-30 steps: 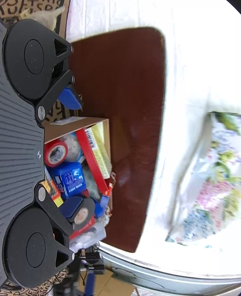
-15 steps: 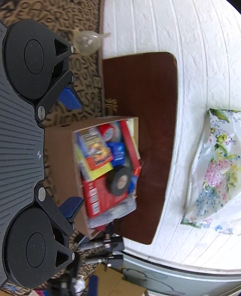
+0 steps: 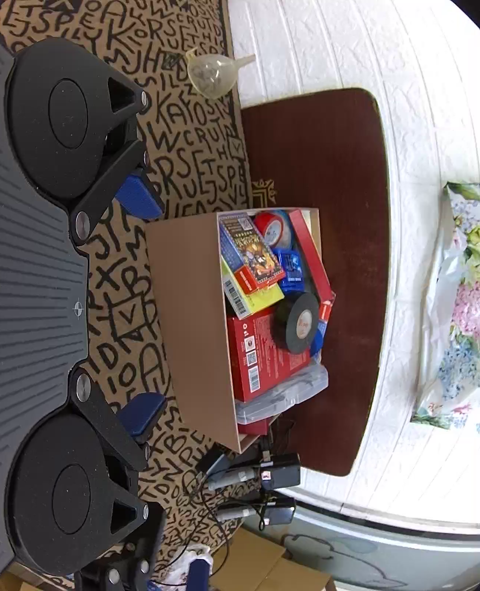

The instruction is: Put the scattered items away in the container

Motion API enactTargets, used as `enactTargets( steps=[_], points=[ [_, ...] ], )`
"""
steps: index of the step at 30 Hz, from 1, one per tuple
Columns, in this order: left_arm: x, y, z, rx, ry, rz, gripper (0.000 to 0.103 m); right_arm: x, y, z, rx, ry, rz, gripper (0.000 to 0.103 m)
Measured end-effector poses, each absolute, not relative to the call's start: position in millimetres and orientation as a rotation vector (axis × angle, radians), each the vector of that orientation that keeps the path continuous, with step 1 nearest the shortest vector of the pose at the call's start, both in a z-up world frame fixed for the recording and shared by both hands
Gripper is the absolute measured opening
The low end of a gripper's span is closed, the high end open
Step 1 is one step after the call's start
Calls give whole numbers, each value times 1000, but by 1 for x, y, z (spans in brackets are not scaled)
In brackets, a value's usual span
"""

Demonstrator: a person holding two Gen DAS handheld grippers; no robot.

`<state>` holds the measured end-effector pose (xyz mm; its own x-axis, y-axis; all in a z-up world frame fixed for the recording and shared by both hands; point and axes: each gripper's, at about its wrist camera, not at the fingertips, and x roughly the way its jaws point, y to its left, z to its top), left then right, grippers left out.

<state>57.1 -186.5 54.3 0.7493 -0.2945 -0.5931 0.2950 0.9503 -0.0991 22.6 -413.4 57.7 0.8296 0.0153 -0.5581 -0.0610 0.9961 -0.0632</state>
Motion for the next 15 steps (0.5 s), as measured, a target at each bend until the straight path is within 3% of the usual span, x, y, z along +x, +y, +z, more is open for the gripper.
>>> enactTargets(
  steps=[15],
  points=[
    [63,-198,55,32,666,-346,103,34,-409,49,-74,626,67,102]
  ],
)
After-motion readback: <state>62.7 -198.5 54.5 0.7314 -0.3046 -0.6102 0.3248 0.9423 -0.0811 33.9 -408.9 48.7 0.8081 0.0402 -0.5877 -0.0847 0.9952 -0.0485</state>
